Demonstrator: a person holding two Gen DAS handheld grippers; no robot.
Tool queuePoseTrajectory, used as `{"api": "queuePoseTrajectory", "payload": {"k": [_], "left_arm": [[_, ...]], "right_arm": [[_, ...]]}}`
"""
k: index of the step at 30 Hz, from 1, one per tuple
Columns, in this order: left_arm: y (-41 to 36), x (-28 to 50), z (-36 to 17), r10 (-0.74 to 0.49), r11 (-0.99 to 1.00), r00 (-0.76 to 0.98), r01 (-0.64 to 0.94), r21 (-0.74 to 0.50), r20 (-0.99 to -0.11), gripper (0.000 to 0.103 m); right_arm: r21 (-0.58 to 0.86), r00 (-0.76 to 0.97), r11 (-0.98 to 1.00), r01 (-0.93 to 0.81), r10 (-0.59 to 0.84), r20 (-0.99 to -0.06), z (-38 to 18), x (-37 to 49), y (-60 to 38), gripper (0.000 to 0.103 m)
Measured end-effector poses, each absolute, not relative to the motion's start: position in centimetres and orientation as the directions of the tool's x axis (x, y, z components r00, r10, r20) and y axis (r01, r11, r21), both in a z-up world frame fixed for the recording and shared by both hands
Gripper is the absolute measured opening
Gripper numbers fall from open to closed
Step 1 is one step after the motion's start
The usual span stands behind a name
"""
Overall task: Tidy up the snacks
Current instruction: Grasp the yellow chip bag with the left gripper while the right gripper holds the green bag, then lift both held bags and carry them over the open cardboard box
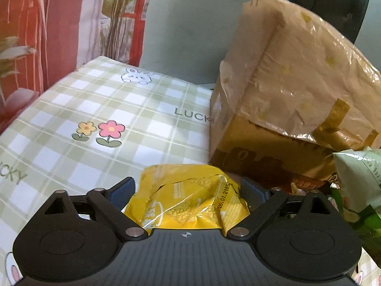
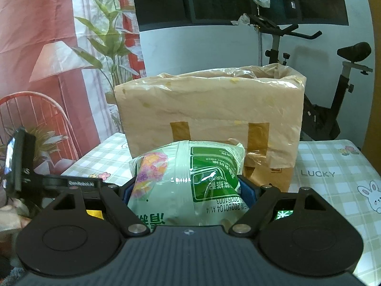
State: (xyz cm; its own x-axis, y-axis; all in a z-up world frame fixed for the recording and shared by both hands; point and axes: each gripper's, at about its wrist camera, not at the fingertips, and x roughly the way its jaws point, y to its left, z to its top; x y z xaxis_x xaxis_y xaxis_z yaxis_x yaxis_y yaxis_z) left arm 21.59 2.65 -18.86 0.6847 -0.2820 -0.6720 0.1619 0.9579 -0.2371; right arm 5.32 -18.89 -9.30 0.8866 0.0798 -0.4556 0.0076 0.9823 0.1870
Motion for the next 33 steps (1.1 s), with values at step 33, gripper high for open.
{"api": "queuePoseTrajectory", "payload": {"k": [33], "left_arm": [[4.1,11.4,-8.8,-0.283,0.959,0.836,0.239,-0.152,-0.470,0.084]], "right_arm": [[0.168,0.926,0.983,-0.071,0.128,-0.356,-6.3,1.3,-17.1,0.082]]}}
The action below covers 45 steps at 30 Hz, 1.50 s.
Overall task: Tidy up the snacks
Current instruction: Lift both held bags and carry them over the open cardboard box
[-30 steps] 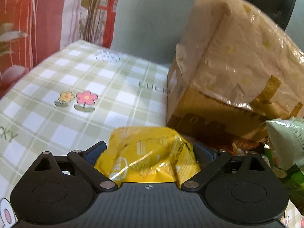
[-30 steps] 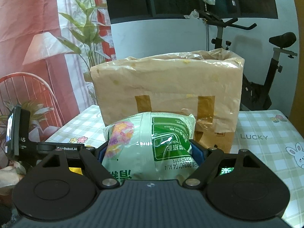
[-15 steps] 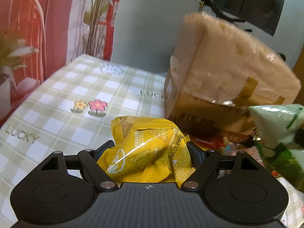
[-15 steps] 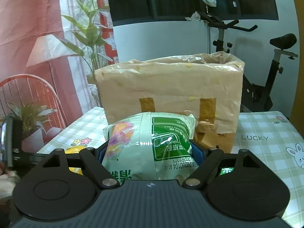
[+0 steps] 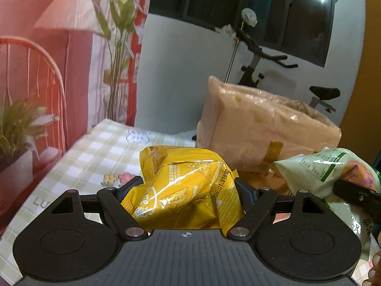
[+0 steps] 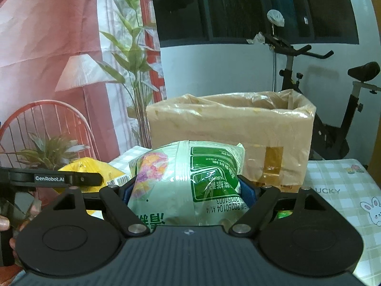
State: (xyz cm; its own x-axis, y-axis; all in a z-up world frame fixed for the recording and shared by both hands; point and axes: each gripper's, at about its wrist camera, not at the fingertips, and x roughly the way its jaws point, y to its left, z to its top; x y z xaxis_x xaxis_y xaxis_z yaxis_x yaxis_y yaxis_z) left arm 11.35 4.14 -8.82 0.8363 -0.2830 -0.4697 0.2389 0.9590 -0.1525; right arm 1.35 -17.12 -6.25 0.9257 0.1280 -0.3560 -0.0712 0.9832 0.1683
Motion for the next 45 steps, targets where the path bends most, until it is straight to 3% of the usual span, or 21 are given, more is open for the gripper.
{"api": "queuePoseTrajectory", "payload": {"k": [10,21,32,39,45], "left_arm": [[3.2,9.8,-4.7,-0.306,0.952,0.883,0.280,-0.125,-0.355,0.084],[1.2,11.9,-1.5,-0.339,0.940,0.881,0.328,-0.090,-0.330,0.084],[-3.1,18.2,1.8,-0.376,0.923,0.868,0.381,-0.049,-0.325,0.084],[-6.4,23.2,1.7,-0.364,0.922,0.855,0.388,-0.010,-0.368,0.085],[-8.6,26.7,0.9,-0.342,0.921,0.846,0.388,0.032,-0.409,0.085]], "right_arm": [[0.172,0.961,0.983,-0.065,0.108,-0.253,-3.2,-0.1,-19.0,0.082],[0.182,0.980,0.982,-0.040,0.075,-0.186,0.8,2.2,-21.9,0.082],[0.210,0.947,0.978,0.012,0.057,-0.316,4.2,11.8,-26.8,0.082],[0.241,0.890,0.970,0.033,0.082,-0.448,3.0,18.3,-28.8,0.082],[0.233,0.863,0.971,0.049,0.076,-0.500,1.3,21.0,-29.4,0.083]]}}
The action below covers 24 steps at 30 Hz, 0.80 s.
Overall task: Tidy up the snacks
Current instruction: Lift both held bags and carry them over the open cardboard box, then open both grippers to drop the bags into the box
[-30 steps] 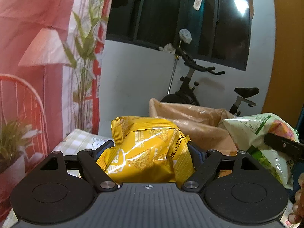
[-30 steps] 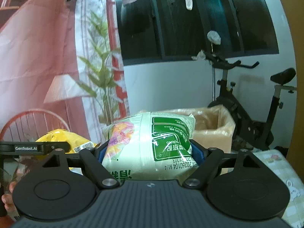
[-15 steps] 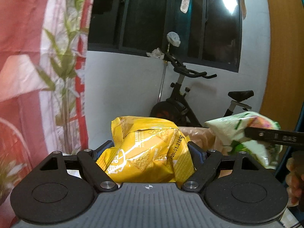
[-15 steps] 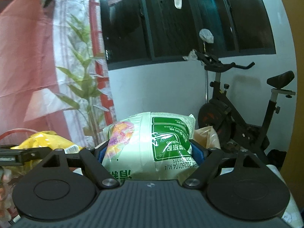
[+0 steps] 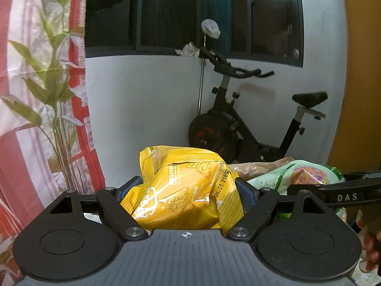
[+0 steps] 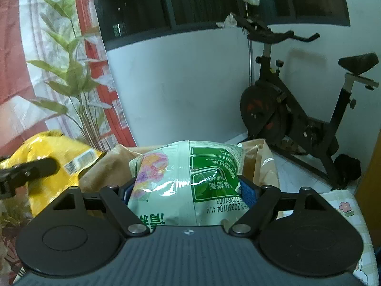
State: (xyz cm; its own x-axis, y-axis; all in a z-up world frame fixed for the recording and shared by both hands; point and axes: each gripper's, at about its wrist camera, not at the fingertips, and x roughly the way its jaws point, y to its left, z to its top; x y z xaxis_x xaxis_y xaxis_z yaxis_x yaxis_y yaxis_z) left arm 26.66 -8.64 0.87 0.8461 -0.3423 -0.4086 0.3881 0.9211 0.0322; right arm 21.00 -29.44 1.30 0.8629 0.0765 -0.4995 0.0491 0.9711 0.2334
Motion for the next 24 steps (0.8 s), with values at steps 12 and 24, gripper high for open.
{"api": "queuePoseTrajectory", "payload": {"k": [12,24], "left_arm": [[-11.3,29.9,-0.7,-0.334,0.908,0.813,0.413,0.069,-0.477,0.097],[-11.2,30.2,-0.3,-0.352,0.907,0.806,0.419,0.038,-0.475,0.099]], "right_arm": [[0.254,0.852,0.966,0.055,0.087,-0.516,0.1,22.3,-30.6,0.091],[0.266,0.868,0.963,0.050,0.090,-0.488,0.7,20.6,-30.7,0.091]]}}
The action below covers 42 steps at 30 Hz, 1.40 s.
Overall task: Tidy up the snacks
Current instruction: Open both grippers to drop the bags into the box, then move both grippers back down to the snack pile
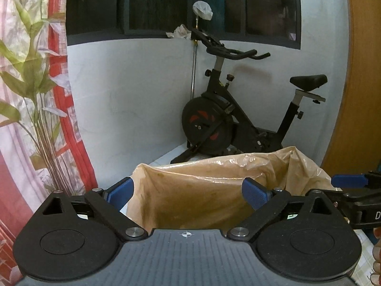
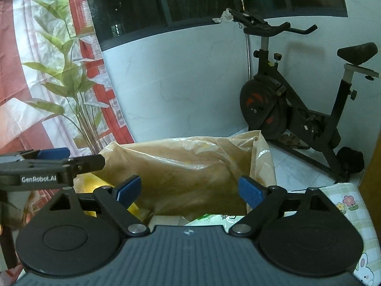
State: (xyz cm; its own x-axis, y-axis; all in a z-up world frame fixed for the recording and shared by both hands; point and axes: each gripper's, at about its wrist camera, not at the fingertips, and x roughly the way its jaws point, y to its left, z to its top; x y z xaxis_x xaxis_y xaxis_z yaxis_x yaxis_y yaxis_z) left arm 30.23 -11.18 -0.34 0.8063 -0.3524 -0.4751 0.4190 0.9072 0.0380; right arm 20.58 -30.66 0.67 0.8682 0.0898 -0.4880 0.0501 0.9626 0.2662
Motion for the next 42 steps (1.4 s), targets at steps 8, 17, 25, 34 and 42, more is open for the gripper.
{"api": "queuePoseTrajectory", "payload": {"k": [8,17,25,34,42], "left_arm": [[-8.5,27.5,0.9,-0.346,0.916,0.831,0.400,0.037,-0.436,0.098],[-3.0,22.1,2.5,-0.311,0.933,0.853,0.358,0.035,-0.420,0.098],[1.1,17.2,0.8,-0.299,0.946,0.849,0.325,-0.015,-0.436,0.097],[0.5,12.4,-6.3,-0.350,0.936,0.789,0.315,-0.157,-0.504,0.097],[-2.1,10.6,-12.1,-0.413,0.909,0.698,0.362,-0.209,-0.585,0.094]], "right_arm": [[0.263,0.879,0.964,0.031,0.099,-0.467,1.4,18.7,-30.2,0.091],[0.251,0.906,0.968,-0.011,0.116,-0.407,2.6,13.9,-28.9,0.091],[0.263,0.925,0.962,-0.070,0.161,-0.344,1.5,9.1,-27.5,0.101],[0.231,0.912,0.966,-0.113,0.193,-0.362,-2.2,5.2,-25.7,0.103],[0.147,0.897,0.988,-0.040,0.100,-0.431,-6.4,2.9,-24.7,0.103]]}}
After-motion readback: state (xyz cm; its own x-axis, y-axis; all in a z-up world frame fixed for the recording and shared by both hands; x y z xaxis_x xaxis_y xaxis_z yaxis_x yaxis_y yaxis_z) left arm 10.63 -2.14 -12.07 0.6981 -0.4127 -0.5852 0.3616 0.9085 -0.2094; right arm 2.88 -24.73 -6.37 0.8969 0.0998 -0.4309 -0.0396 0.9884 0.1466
